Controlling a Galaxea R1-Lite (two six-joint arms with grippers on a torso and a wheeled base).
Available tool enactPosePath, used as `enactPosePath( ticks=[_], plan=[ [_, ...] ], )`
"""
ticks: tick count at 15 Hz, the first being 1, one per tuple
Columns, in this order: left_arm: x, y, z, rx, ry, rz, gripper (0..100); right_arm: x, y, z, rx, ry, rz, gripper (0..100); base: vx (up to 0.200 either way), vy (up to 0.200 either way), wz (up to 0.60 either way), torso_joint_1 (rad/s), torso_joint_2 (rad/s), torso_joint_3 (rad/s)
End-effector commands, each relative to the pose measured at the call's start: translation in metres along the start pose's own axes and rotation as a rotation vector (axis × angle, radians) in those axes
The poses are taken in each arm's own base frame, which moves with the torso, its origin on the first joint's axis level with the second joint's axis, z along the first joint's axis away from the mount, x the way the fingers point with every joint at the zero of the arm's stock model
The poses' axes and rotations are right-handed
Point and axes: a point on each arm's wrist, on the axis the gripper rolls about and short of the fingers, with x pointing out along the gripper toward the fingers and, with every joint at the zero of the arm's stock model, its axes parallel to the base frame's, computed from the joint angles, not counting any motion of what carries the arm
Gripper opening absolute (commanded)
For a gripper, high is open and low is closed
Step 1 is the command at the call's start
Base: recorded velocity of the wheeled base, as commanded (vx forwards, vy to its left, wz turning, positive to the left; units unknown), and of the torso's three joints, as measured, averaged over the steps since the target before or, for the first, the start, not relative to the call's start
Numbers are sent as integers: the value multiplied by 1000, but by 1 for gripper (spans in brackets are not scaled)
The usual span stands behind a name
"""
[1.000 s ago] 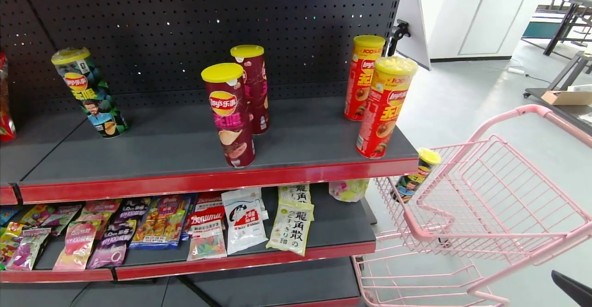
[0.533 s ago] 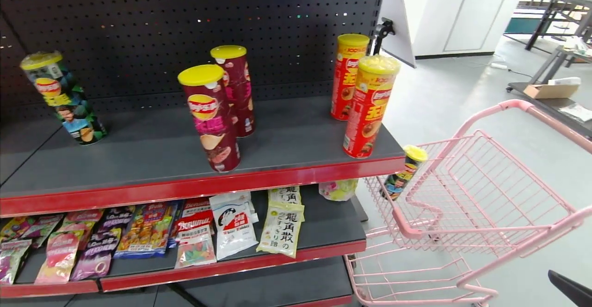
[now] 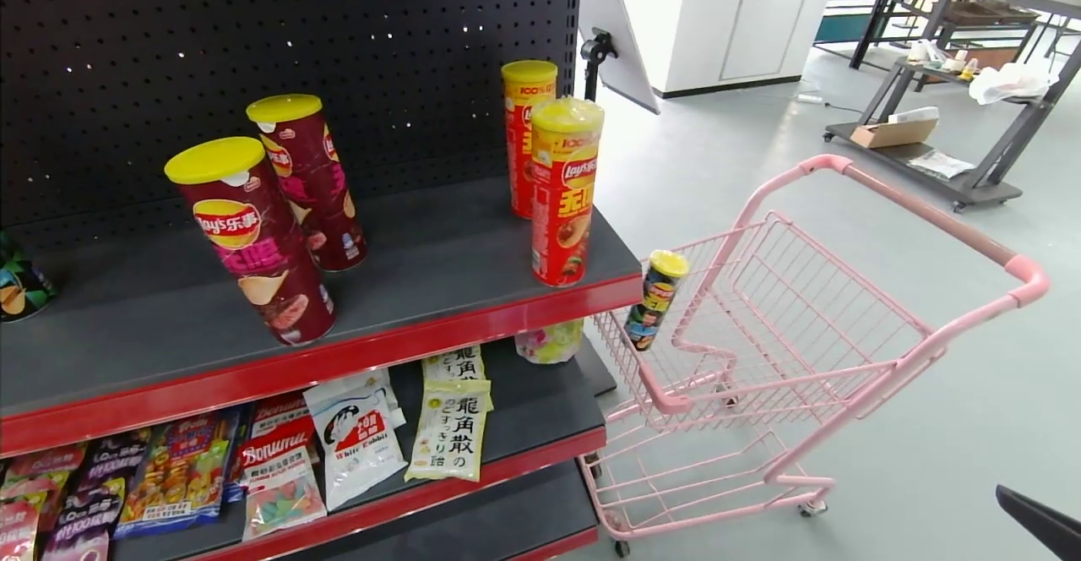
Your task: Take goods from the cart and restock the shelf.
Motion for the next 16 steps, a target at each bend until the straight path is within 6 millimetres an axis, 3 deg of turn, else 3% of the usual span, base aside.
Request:
enactPosePath(
  ticks=[1, 6, 11, 16],
  plan=[
    [0, 0, 0, 2, -2, 3, 100, 3, -1, 1, 5, 13, -6, 100, 0, 0, 0, 0, 0, 0],
    [-1, 0, -1, 2, -2, 1, 100, 2, -1, 1, 3, 10, -11, 100, 0, 0, 0, 0, 0, 0],
    [0, 0, 0, 2, -1, 2, 100, 2, -1, -1, 4, 17, -11, 100, 0, 0, -600, 3, 0, 0],
    [-1, 0, -1, 2, -2, 3, 100, 3, -1, -2, -8, 22, -13, 100, 0, 0, 0, 0, 0, 0]
  ],
)
